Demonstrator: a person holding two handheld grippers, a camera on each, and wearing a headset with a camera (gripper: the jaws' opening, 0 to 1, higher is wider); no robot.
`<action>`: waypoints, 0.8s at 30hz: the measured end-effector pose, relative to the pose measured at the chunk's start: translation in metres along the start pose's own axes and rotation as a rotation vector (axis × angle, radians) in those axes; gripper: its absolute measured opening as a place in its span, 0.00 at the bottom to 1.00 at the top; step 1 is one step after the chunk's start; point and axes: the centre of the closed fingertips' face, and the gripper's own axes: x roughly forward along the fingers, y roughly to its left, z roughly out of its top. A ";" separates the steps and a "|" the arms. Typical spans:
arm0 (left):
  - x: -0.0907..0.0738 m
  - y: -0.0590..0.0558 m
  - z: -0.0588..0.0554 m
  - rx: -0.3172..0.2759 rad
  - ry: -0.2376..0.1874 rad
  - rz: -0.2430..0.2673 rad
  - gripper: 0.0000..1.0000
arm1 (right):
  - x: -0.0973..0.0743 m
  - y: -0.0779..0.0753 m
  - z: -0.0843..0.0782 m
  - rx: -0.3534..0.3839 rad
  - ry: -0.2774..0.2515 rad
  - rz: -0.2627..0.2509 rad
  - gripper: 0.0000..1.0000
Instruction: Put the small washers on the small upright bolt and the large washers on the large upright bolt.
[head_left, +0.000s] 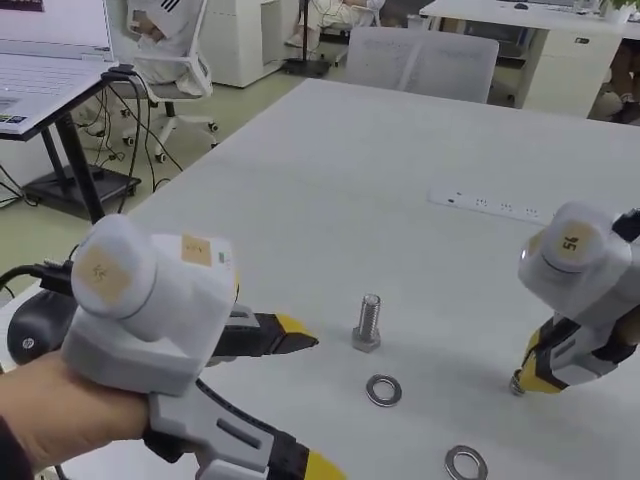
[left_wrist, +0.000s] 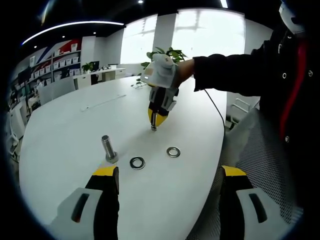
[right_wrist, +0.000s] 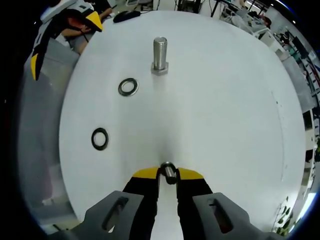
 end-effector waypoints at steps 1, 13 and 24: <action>0.000 0.000 0.000 -0.001 0.000 0.000 0.82 | 0.001 0.000 0.000 -0.002 0.001 0.000 0.14; 0.000 0.002 0.000 -0.004 -0.002 0.002 0.82 | 0.006 -0.001 -0.003 -0.003 0.002 0.003 0.14; 0.001 0.003 -0.001 -0.003 -0.001 0.000 0.82 | 0.005 -0.001 -0.003 0.001 -0.002 -0.001 0.17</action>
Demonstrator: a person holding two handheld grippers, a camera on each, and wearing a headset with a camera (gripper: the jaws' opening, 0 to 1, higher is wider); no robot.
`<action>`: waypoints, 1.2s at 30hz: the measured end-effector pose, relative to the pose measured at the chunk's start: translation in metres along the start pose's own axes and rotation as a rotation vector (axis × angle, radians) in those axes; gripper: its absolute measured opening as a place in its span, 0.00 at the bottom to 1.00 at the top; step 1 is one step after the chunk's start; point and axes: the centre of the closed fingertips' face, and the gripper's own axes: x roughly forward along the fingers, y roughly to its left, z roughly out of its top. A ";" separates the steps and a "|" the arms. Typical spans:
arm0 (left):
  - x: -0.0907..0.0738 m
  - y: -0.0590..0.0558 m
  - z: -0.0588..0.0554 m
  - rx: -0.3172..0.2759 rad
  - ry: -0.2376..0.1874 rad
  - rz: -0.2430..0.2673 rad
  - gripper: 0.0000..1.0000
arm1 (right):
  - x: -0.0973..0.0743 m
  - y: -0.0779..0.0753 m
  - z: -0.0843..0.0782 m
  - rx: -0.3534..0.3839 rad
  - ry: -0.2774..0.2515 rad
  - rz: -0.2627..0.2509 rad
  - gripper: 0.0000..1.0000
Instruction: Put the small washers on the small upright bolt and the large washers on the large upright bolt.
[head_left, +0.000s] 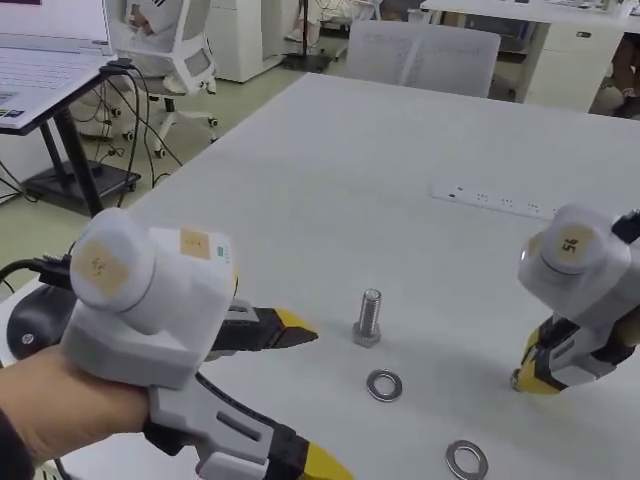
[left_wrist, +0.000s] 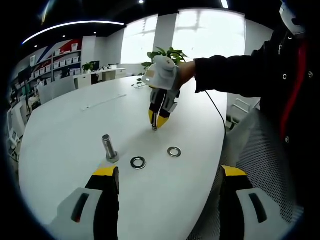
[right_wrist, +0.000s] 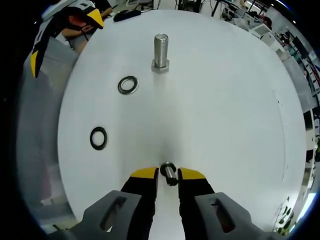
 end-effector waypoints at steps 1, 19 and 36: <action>0.000 0.000 0.000 0.001 0.001 0.000 0.82 | 0.000 0.000 0.000 0.000 -0.001 -0.001 0.18; 0.000 -0.001 0.001 0.008 -0.005 -0.002 0.82 | -0.007 0.000 -0.002 0.003 -0.011 -0.021 0.29; 0.002 -0.003 0.003 0.016 -0.003 -0.011 0.82 | -0.013 0.003 -0.016 0.025 -0.006 -0.027 0.32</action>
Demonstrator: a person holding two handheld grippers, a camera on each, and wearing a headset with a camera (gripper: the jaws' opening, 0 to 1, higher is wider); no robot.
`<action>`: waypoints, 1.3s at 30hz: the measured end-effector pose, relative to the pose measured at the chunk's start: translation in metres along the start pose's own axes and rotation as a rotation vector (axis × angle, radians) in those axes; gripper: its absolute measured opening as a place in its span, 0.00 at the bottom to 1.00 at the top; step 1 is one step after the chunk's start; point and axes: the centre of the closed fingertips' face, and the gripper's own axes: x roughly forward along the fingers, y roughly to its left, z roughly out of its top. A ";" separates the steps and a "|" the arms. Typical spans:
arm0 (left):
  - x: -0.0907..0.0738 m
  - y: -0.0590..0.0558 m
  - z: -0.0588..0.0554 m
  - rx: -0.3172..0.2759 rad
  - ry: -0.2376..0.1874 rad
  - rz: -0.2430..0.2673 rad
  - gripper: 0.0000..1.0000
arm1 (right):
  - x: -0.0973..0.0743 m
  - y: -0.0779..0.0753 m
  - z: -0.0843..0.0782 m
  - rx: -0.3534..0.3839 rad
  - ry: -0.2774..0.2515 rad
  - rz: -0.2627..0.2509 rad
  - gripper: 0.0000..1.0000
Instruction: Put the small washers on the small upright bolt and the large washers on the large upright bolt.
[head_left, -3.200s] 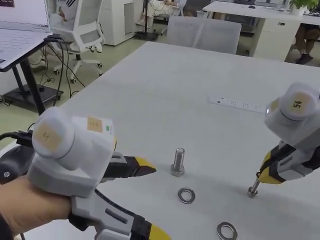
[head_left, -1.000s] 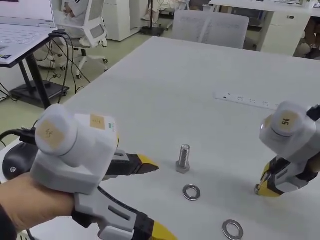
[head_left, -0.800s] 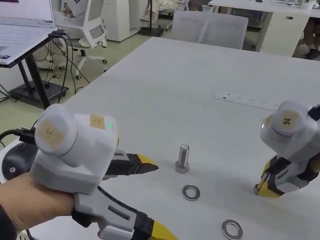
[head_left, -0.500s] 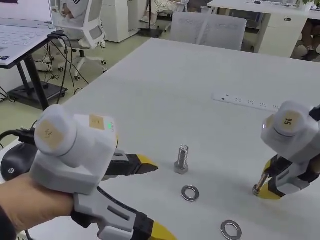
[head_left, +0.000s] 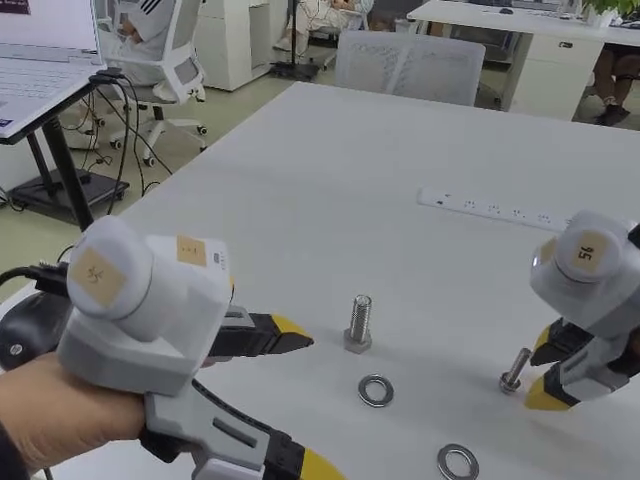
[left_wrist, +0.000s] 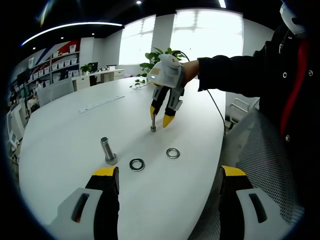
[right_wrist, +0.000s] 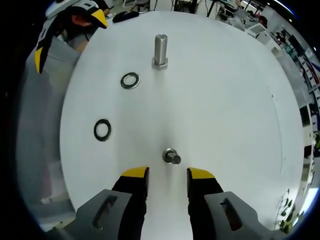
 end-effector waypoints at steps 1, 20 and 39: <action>0.000 0.000 0.000 0.001 0.000 -0.001 0.82 | 0.000 0.000 0.000 0.001 -0.001 -0.001 0.32; 0.000 -0.003 0.003 0.013 -0.007 -0.011 0.82 | -0.008 0.028 -0.012 0.006 0.006 0.006 0.33; -0.003 -0.002 0.006 0.019 -0.027 -0.003 0.82 | -0.007 0.054 -0.004 -0.021 0.000 0.033 0.33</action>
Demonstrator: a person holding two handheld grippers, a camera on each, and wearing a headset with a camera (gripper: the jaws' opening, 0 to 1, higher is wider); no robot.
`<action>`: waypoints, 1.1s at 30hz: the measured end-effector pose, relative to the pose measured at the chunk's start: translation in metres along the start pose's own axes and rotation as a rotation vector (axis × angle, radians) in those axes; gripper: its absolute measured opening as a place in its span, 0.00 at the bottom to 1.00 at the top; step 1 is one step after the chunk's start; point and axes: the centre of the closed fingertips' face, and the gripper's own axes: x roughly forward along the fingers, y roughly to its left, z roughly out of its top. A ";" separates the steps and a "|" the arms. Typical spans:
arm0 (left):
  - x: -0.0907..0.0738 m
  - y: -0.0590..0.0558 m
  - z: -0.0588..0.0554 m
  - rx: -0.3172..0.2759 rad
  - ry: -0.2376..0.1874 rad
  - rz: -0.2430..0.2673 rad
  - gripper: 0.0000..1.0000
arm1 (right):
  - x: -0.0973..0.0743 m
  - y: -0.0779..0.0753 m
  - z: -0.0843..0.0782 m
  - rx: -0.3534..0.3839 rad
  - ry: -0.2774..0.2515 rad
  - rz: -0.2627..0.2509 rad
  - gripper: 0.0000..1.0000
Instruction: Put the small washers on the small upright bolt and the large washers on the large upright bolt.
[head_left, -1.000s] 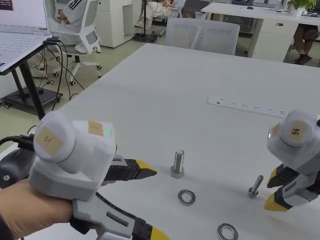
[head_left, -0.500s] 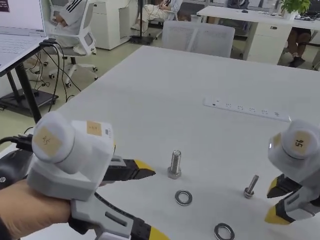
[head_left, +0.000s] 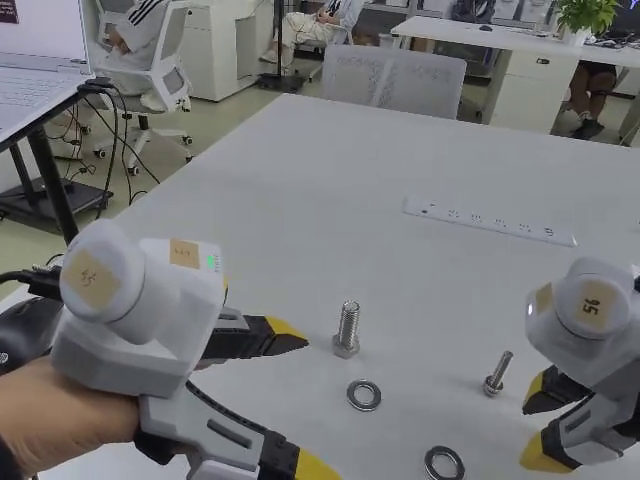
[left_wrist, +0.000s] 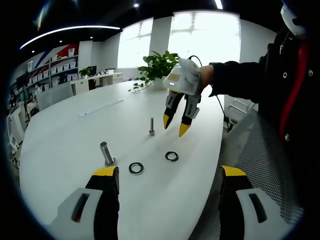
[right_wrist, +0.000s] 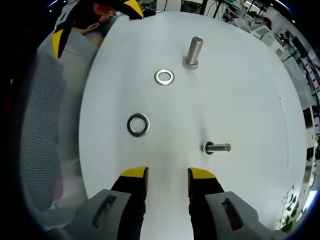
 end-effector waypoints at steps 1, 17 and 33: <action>0.000 0.000 0.000 -0.001 -0.001 0.000 0.82 | 0.000 0.002 0.002 -0.003 0.001 0.003 0.33; -0.006 0.001 -0.003 -0.012 -0.011 0.021 0.82 | 0.014 0.024 0.029 -0.082 -0.005 0.050 0.33; -0.012 -0.001 -0.006 -0.017 -0.016 0.040 0.82 | 0.029 0.042 0.052 -0.155 0.000 0.087 0.33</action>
